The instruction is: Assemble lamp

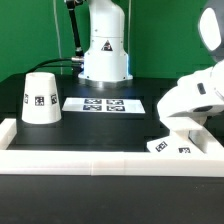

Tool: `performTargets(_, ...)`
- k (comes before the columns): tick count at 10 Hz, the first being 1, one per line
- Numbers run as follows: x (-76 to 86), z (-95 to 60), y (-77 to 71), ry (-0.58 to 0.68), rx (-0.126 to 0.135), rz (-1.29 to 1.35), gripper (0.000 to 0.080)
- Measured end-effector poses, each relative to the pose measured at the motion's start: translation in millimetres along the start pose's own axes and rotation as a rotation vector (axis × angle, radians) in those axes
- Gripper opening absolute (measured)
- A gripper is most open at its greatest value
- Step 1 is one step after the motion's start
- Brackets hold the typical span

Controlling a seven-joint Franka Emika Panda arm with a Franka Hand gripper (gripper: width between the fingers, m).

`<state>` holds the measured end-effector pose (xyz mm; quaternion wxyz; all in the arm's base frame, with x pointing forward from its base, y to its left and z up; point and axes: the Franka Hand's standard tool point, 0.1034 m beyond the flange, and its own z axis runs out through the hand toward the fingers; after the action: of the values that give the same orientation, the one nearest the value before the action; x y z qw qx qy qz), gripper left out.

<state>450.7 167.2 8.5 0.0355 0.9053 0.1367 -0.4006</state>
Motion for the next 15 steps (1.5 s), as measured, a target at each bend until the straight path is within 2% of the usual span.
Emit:
performTargets(3,1.7,5.7,-0.1,0.012,0.000,0.000,0.0698)
performTargets(4,1.7,5.8,-0.1,0.012,0.000,0.000,0.0575)
performTargets(7,0.3,1.6,5.0,0.015,0.007,-0.020,0.0574)
performTargets(8,-3.5,-5.2,8.8,0.020,0.012,-0.029,0.0574)
performTargets(9,-14.0,-15.4,13.7,0.002,0.017,-0.068,0.0574)
performTargets(10,-29.7,-34.0,22.2,-0.020,0.032,-0.104,0.0574)
performTargets(11,-44.2,-56.5,38.6,-0.035,0.057,-0.114,0.0576)
performTargets(12,-51.5,-68.9,51.0,-0.049,0.074,-0.111,0.0576)
performTargets(13,-58.3,-82.7,65.8,-0.064,0.091,-0.118,0.0576)
performTargets(14,-58.1,-92.5,77.6,-0.042,0.101,-0.101,0.0576)
performTargets(15,-55.3,-91.2,78.0,-0.031,0.100,-0.093,0.0576)
